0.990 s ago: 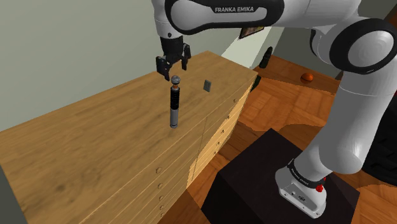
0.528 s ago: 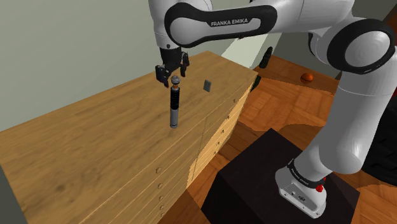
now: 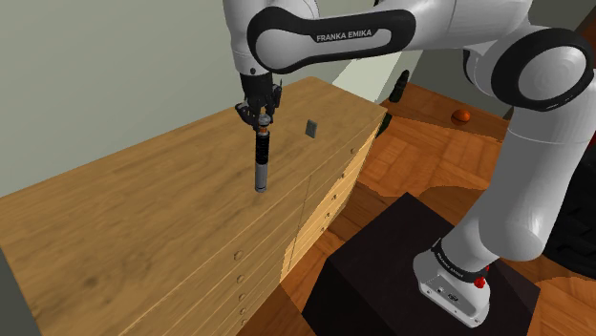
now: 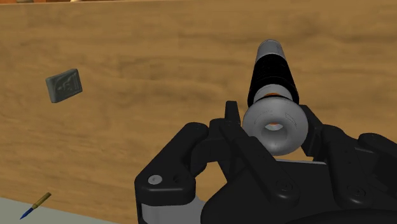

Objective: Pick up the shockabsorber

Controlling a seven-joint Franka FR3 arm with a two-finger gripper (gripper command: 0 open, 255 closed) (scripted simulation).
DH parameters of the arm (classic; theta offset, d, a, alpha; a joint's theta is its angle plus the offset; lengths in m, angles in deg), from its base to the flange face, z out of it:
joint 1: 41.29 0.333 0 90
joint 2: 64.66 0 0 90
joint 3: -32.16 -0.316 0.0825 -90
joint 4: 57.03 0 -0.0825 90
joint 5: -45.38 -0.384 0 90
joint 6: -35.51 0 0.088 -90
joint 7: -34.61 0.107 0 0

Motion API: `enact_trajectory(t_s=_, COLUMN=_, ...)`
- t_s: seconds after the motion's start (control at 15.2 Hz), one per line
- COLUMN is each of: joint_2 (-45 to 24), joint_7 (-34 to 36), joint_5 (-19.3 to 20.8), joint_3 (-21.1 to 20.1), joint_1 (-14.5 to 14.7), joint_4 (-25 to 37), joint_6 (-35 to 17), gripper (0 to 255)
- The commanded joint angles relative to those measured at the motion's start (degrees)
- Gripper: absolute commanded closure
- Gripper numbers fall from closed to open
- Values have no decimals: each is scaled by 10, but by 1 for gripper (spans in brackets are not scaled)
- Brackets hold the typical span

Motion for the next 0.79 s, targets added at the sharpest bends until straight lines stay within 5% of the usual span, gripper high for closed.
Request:
enact_trajectory(t_s=0.0, joint_2=0, joint_7=0, joint_5=0, joint_3=0, joint_1=0, joint_4=-1, joint_6=0, gripper=255)
enact_trajectory(t_s=0.73, joint_2=-3, joint_7=-13, joint_5=-1, joint_3=-2, joint_1=8, joint_4=73, joint_6=70, gripper=255)
